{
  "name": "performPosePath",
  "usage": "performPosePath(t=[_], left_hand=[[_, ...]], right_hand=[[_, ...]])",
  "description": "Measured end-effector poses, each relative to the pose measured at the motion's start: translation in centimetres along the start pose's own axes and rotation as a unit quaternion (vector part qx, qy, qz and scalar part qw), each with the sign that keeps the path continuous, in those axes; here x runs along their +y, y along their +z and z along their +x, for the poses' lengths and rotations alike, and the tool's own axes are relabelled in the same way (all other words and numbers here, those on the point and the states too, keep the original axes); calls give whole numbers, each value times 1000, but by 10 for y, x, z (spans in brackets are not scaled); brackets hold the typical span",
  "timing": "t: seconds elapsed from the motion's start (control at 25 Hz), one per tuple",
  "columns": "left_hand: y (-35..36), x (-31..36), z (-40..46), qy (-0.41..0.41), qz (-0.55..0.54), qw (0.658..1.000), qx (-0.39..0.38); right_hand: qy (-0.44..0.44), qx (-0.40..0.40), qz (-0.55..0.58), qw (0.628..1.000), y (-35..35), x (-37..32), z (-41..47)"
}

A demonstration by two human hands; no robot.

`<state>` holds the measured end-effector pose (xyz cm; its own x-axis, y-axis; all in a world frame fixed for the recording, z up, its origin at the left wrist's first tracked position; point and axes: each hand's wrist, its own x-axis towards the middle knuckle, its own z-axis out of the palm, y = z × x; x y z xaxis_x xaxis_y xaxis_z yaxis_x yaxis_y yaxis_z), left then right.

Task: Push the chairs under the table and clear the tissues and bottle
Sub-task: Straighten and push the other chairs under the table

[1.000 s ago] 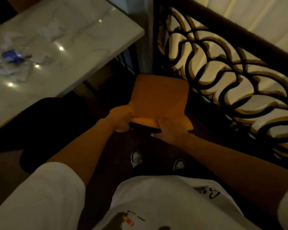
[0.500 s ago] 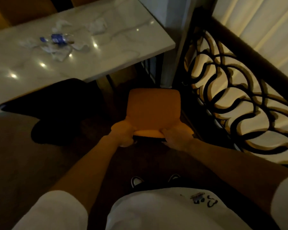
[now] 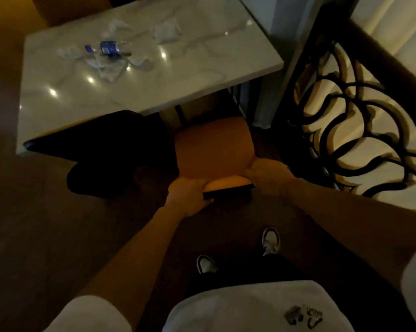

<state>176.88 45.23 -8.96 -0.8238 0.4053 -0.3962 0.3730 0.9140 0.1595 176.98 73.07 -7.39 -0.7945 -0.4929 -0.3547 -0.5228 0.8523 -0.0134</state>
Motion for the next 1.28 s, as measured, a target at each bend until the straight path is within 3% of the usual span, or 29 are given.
performPosePath(t=[0.24,0.48,0.72,0.96,1.28], left_hand=[[-16,76,37,-89,-16,995,52],[-24,116,21,-205,-48,976,47],[-27,106,26,-225,-152,962,13],[-24,107,34,-229,-148,962,20],[-49,85,66,-222,-151,963,8]], right_hand=[[-39,1,-1,999,-11,86,4],[-32,-5,59,998,-17,98,0],[39,-80,14,996,-25,94,-7],[104,-44,22,993,-13,87,4],[84,-7,-13,996,-19,110,46]])
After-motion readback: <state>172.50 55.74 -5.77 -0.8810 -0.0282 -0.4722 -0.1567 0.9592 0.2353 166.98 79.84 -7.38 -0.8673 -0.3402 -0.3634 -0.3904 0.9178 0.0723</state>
